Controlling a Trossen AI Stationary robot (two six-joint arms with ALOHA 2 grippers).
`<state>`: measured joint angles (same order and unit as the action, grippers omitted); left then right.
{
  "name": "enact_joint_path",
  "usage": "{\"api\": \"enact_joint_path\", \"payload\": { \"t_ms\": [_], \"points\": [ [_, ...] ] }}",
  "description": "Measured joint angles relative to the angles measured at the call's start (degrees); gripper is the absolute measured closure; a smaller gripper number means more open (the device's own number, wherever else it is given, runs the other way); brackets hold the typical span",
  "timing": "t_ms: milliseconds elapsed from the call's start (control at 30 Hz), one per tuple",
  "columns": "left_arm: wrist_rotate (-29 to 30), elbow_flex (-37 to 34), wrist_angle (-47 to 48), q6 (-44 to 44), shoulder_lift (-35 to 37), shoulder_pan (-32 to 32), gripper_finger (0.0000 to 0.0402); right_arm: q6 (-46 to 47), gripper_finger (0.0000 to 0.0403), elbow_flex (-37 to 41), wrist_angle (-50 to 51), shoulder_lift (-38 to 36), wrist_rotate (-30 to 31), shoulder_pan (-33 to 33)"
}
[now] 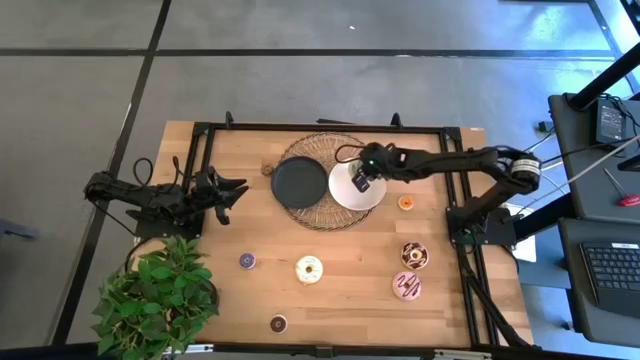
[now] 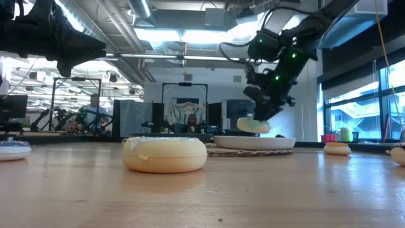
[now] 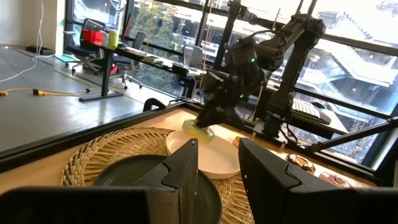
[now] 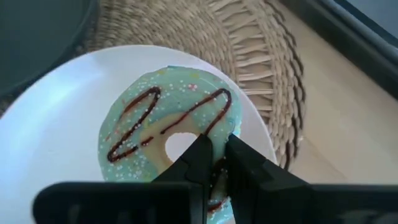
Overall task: Pick & Place donuts
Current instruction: Put the green donut on the white plate
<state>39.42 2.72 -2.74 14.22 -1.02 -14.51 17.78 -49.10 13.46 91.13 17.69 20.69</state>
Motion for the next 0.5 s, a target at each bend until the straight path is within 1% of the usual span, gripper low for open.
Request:
{"api": "enact_joint_path", "payload": {
  "t_ms": [200,500],
  "points": [
    [0.00,0.00,0.00,0.00,-0.02,0.01,0.0290,0.57,0.0360,0.02,-3.16,3.94,-2.76,1.03],
    [-0.02,0.00,0.02,0.00,-0.02,0.01,0.0290,-0.54,0.0360,0.02,-4.71,6.06,-1.90,1.22]
  ]
}}
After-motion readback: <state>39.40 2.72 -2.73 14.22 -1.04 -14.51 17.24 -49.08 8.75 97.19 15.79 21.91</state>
